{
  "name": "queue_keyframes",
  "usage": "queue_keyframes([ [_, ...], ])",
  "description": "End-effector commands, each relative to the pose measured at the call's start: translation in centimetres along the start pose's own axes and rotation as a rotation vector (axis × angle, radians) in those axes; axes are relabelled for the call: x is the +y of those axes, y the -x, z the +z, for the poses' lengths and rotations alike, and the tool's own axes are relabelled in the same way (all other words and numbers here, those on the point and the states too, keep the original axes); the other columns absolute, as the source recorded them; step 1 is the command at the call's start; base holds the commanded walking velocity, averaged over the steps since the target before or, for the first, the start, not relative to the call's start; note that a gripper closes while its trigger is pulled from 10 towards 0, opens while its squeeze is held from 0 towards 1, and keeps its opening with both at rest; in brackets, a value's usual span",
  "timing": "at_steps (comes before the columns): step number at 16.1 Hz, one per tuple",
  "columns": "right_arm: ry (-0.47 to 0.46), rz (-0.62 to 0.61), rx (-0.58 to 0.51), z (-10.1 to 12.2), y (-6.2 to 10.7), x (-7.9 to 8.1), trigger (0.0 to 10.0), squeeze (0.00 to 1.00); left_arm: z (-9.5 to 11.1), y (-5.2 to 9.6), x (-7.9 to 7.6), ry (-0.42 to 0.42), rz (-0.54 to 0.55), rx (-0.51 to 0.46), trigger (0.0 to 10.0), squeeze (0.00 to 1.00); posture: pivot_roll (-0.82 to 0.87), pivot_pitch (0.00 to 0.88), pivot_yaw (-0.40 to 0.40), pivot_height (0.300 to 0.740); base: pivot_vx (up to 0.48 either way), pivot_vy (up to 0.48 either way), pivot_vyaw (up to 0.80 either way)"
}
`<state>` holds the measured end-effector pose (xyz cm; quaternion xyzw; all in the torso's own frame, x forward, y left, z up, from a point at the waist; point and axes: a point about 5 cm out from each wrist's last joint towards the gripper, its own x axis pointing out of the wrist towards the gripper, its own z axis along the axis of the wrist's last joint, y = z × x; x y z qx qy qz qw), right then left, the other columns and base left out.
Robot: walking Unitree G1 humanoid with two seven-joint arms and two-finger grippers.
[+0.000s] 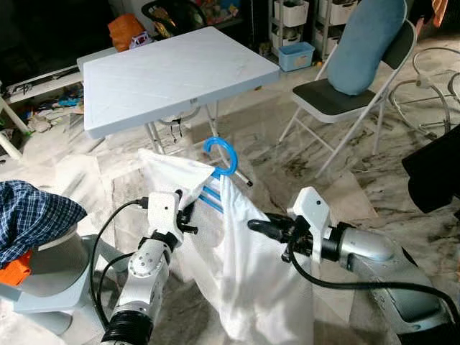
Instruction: Hang hanger
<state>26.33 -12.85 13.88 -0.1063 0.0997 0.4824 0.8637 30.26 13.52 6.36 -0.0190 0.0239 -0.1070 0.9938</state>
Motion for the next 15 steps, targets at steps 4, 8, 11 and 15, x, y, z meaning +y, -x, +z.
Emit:
queue_keyframes([
  [4,0.128,-0.062,0.049,0.0,0.1,-1.5,10.0,0.0,0.7,0.4,3.1,-0.086,0.18,-0.02,0.0,0.0,-0.16,0.0,0.128,0.74,0.0,0.0,0.0],
  [8,0.224,-0.063,0.166,-1.3,2.1,-3.2,10.0,0.0,1.0,0.5,4.5,-0.11,0.242,-0.015,0.0,0.0,-0.16,0.0,0.126,0.74,0.0,0.0,0.0],
  [11,0.301,-0.042,0.271,-2.4,4.5,-4.4,10.0,0.0,1.2,0.4,4.7,-0.119,0.256,-0.018,0.0,0.0,-0.16,0.0,0.128,0.74,0.0,0.0,0.0],
  [15,0.389,-0.025,0.44,-3.9,8.8,-6.3,10.0,0.0,0.9,0.4,4.8,-0.121,0.256,0.004,0.0,0.0,-0.16,0.0,0.133,0.74,0.0,0.0,0.0],
])
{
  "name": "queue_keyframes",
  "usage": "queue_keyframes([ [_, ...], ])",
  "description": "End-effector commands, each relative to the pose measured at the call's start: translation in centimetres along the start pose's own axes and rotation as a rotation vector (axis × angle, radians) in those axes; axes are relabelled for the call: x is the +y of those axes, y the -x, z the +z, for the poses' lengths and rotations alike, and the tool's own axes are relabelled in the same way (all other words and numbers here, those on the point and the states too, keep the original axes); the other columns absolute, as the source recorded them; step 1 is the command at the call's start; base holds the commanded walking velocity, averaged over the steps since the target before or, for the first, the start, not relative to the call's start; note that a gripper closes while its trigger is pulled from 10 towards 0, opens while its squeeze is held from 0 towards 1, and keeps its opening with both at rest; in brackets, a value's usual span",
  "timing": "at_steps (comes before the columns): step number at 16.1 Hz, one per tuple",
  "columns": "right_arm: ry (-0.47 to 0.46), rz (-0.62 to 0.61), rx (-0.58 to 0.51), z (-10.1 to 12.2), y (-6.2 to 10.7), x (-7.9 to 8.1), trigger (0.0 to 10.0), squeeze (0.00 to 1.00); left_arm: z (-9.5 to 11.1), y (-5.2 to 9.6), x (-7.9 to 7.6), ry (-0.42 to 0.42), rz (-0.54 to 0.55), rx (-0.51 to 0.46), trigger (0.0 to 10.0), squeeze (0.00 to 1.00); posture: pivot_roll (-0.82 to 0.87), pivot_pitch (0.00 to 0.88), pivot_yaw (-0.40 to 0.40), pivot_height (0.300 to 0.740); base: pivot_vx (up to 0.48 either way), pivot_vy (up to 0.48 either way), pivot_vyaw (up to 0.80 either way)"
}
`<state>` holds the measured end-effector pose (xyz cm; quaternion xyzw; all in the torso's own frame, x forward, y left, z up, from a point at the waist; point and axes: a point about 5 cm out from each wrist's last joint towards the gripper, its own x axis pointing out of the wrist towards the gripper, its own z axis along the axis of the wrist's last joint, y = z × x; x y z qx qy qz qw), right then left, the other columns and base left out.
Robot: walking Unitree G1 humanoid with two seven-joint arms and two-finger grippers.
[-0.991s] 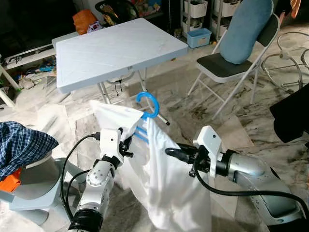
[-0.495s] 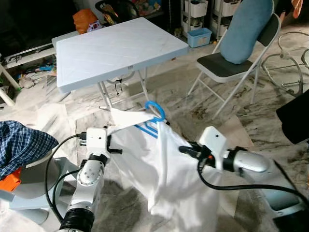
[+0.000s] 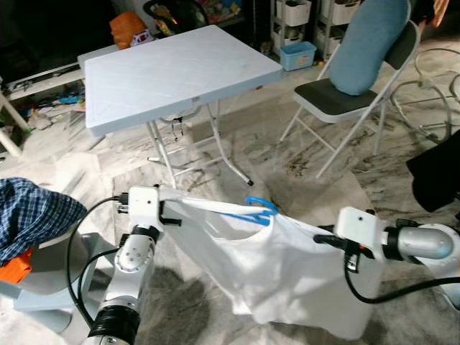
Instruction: Hang hanger
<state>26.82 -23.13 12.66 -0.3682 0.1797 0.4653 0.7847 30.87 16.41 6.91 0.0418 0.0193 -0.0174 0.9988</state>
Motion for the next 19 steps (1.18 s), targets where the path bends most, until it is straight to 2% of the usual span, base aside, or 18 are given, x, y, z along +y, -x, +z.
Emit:
queue_keyframes([
  [1,0.008,-0.02,0.047,-0.9,1.9,-0.9,10.0,0.0,0.0,0.0,2.0,-0.005,0.072,0.013,0.0,0.0,-0.16,0.0,0.133,0.74,0.0,0.0,0.0],
  [3,0.02,-0.022,0.054,-1.4,4.3,-2.0,10.0,0.0,-0.2,-0.1,2.1,-0.008,0.064,0.028,0.0,0.0,-0.17,0.0,0.137,0.74,0.0,0.0,0.0],
  [5,0.01,0.001,-0.003,-0.4,6.3,-2.8,10.0,0.0,-0.6,-0.1,2.1,-0.011,0.049,0.054,0.0,0.0,-0.18,0.0,0.142,0.74,0.0,0.0,0.0],
  [7,-0.002,0.06,-0.055,0.6,7.7,-2.7,10.0,0.0,-0.8,0.0,1.8,-0.012,0.03,0.065,0.0,0.0,-0.18,0.0,0.145,0.74,0.0,0.0,0.0],
  [9,-0.007,0.101,-0.081,0.8,8.3,-2.4,10.0,0.0,-0.9,-0.1,1.8,-0.012,0.022,0.076,0.0,0.0,-0.18,0.0,0.146,0.74,0.0,0.0,0.0],
  [12,0.003,0.2,-0.177,2.6,9.7,-1.6,10.0,0.0,-1.3,-0.1,1.6,-0.014,-0.012,0.108,0.0,0.0,-0.19,0.0,0.156,0.74,0.0,0.0,0.0],
  [15,-0.021,0.176,-0.301,4.5,10.9,-2.5,10.0,0.0,-1.8,0.0,1.0,-0.006,-0.05,0.139,0.0,0.0,-0.19,0.0,0.16,0.74,0.0,0.0,0.0],
  [19,-0.032,0.126,-0.341,5.1,11.9,-3.5,10.0,0.0,-2.2,0.2,-0.2,0.014,-0.11,0.161,0.0,0.0,-0.19,0.0,0.16,0.74,0.0,0.0,0.0],
])
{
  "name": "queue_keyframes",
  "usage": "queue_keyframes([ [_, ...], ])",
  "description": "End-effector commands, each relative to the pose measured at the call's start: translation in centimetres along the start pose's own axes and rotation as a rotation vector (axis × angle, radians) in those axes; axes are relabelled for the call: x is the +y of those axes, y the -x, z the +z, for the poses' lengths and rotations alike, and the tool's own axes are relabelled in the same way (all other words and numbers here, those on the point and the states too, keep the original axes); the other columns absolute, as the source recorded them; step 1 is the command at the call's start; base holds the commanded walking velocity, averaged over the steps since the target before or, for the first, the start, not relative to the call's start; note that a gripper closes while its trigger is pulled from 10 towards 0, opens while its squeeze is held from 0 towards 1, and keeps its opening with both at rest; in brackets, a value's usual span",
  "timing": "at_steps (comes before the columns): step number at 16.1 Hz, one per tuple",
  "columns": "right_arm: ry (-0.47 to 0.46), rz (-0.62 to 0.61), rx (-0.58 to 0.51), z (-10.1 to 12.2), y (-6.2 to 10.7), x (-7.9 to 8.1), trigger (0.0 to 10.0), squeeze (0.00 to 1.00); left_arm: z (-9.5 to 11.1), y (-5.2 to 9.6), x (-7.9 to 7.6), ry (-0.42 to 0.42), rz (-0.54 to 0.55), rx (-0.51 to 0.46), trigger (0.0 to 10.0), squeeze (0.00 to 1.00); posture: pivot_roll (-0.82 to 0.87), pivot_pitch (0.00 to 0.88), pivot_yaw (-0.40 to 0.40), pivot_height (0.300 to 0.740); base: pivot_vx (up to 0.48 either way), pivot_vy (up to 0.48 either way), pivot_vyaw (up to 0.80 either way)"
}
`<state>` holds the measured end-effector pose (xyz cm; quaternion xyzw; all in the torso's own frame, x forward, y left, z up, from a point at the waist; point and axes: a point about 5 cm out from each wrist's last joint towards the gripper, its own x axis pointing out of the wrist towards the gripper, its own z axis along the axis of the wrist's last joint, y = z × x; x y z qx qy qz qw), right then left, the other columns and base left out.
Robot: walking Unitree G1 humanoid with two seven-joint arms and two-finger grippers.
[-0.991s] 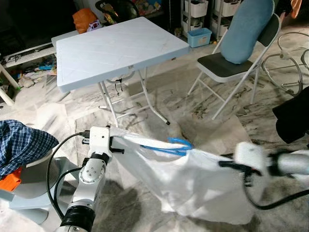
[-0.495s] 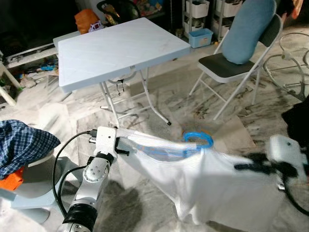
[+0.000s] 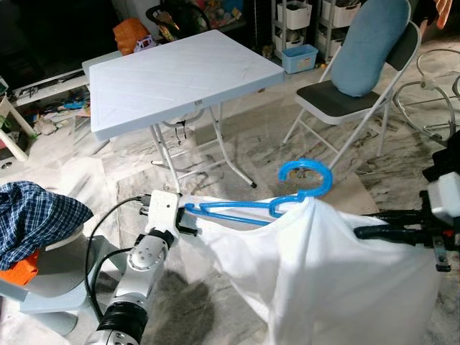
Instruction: Hang hanger
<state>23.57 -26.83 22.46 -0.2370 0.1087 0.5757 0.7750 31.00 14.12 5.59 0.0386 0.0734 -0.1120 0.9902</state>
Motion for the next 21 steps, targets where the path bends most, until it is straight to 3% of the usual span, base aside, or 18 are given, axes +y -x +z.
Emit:
queue_keyframes([
  [1,0.056,-0.062,-0.066,2.2,1.7,-0.9,10.0,0.0,-1.4,0.8,1.6,0.033,0.058,0.071,3.2,0.0,-0.19,0.0,0.16,0.74,0.0,0.0,0.0],
  [2,0.046,-0.082,-0.112,2.5,1.6,-1.2,10.0,0.0,-1.6,0.8,1.3,0.043,0.042,0.079,5.1,0.0,-0.19,0.0,0.157,0.74,0.0,0.0,0.0],
  [3,0.023,-0.132,-0.168,2.6,0.6,-1.8,10.0,0.0,-1.8,0.8,0.5,0.082,0.019,0.086,10.0,0.0,-0.19,0.0,0.154,0.74,0.0,0.0,0.0],
  [4,0.029,-0.19,-0.173,2.3,-0.8,-2.2,10.0,0.0,-1.5,0.8,0.0,0.15,0.015,0.064,10.0,0.45,-0.19,0.0,0.152,0.74,0.0,0.0,0.0],
  [5,0.023,-0.226,-0.183,2.1,-1.5,-2.5,10.0,0.0,-1.4,0.8,0.1,0.14,0.054,0.061,10.0,1.0,-0.19,0.0,0.152,0.74,0.0,0.0,0.0],
  [8,-0.006,-0.231,-0.233,1.5,-5.3,-1.8,10.0,0.0,-0.1,0.8,-0.5,0.182,0.025,-0.048,10.0,1.0,-0.17,0.0,0.148,0.74,0.0,0.0,0.0],
  [9,-0.002,-0.306,-0.214,0.8,-7.8,-2.2,10.0,0.0,0.1,0.9,-1.2,0.152,-0.039,-0.065,10.0,1.0,-0.17,0.0,0.148,0.74,0.0,0.0,0.0],
  [11,0.004,-0.379,-0.198,0.5,-9.5,-2.8,10.0,0.0,-0.1,1.0,-1.7,0.132,-0.091,-0.051,10.0,1.0,-0.17,0.0,0.147,0.74,0.0,0.0,0.0],
  [12,0.006,-0.471,-0.147,-0.2,-10.3,-3.7,10.0,0.0,-0.8,1.1,-2.3,0.057,-0.15,0.005,10.0,1.0,-0.17,0.0,0.144,0.74,0.0,0.0,0.0],
  [13,-0.033,-0.546,-0.146,-0.7,-11.5,-4.5,10.0,0.0,-2.2,1.4,-2.9,-0.088,-0.209,0.084,10.0,1.0,-0.17,0.0,0.144,0.74,0.0,0.0,0.0],
  [17,-0.026,-0.632,-0.137,-1.1,-14.3,-4.5,10.0,0.0,-2.4,1.8,-3.3,-0.103,-0.239,0.085,10.0,1.0,-0.15,0.0,0.137,0.74,0.0,0.0,0.0],
  [21,0.038,-0.622,-0.091,-2.0,-15.2,-4.7,10.0,0.0,-0.8,1.8,-4.0,-0.088,-0.32,-0.021,10.0,1.0,-0.15,0.0,0.136,0.74,0.0,0.0,0.0],
])
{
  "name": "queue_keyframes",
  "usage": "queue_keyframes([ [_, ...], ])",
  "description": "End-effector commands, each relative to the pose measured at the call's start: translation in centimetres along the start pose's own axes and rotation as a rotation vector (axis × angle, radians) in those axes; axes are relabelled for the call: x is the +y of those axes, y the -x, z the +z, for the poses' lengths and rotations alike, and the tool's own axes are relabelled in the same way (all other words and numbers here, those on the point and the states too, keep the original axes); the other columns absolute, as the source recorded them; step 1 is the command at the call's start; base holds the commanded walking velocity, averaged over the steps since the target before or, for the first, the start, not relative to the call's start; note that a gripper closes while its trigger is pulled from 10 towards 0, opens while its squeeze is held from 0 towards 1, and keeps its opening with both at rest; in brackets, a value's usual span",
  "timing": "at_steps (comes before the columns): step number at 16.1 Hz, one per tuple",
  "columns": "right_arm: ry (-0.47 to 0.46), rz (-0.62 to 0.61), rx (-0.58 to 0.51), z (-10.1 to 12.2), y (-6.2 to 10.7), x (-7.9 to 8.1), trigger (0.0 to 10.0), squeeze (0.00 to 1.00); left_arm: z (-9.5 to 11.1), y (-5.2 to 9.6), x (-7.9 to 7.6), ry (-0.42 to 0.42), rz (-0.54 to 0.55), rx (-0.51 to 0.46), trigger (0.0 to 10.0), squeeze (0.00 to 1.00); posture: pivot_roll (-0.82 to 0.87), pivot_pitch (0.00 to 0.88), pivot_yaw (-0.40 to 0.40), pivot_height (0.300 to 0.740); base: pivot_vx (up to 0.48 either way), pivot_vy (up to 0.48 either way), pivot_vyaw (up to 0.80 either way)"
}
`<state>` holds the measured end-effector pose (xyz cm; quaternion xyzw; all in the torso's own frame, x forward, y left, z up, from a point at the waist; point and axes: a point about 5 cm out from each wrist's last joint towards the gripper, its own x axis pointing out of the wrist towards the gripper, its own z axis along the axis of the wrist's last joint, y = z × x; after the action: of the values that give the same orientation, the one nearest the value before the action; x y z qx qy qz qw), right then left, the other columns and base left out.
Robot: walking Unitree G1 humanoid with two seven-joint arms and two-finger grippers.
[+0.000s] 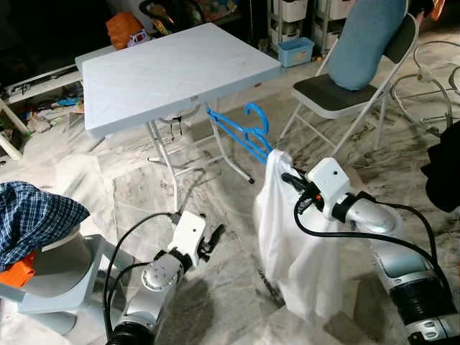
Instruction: Hang hanger
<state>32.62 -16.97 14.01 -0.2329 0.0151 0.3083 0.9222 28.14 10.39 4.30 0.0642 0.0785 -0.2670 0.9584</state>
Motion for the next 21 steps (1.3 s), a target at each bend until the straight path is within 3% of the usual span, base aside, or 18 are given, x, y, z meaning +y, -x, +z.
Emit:
queue_keyframes([
  [1,0.067,0.058,-0.026,1.0,-0.5,-0.1,10.0,0.0,1.0,0.2,0.3,-0.027,-0.027,-0.05,10.0,1.0,-0.15,0.0,0.142,0.74,0.0,0.0,0.0],
  [3,0.121,0.18,0.014,0.0,0.1,-0.3,10.0,0.0,2.0,1.1,-0.1,-0.064,-0.13,-0.098,10.0,1.0,-0.15,0.0,0.145,0.74,0.0,0.0,0.0],
  [4,0.191,0.279,0.051,-0.7,1.0,-0.7,10.0,0.0,2.3,2.1,-0.1,-0.123,-0.221,-0.103,10.0,1.0,-0.15,0.0,0.147,0.74,0.0,0.0,0.0],
  [6,0.241,0.413,0.09,-1.3,2.6,-1.7,10.0,0.0,2.2,3.4,-0.4,-0.221,-0.366,-0.081,10.0,1.0,-0.14,0.0,0.145,0.74,0.0,0.0,0.0],
  [7,0.253,0.45,0.113,-1.5,3.2,-2.2,10.0,0.0,2.2,3.7,-0.4,-0.23,-0.393,-0.079,10.0,1.0,-0.14,0.0,0.143,0.74,0.0,0.0,0.0],
  [8,0.259,0.483,0.147,-1.8,3.9,-3.1,10.0,0.0,2.3,4.0,-0.4,-0.185,-0.414,-0.074,10.0,1.0,-0.14,0.0,0.143,0.74,0.0,0.0,0.0],
  [11,0.288,0.627,0.196,-2.0,5.5,-4.2,10.0,0.0,2.3,4.4,-0.2,-0.209,-0.449,-0.063,10.0,1.0,-0.14,0.0,0.146,0.74,0.0,0.0,0.0],
  [20,0.244,0.879,0.06,1.0,7.3,-4.4,10.0,0.0,2.7,3.2,1.8,-0.211,-0.48,0.001,10.0,0.97,-0.14,0.0,0.165,0.74,0.0,0.0,0.0],
  [21,0.24,0.888,0.061,1.1,7.6,-4.5,10.0,0.0,2.9,2.9,2.1,-0.206,-0.481,0.004,10.0,0.23,-0.14,0.0,0.17,0.74,0.0,0.0,0.0],
])
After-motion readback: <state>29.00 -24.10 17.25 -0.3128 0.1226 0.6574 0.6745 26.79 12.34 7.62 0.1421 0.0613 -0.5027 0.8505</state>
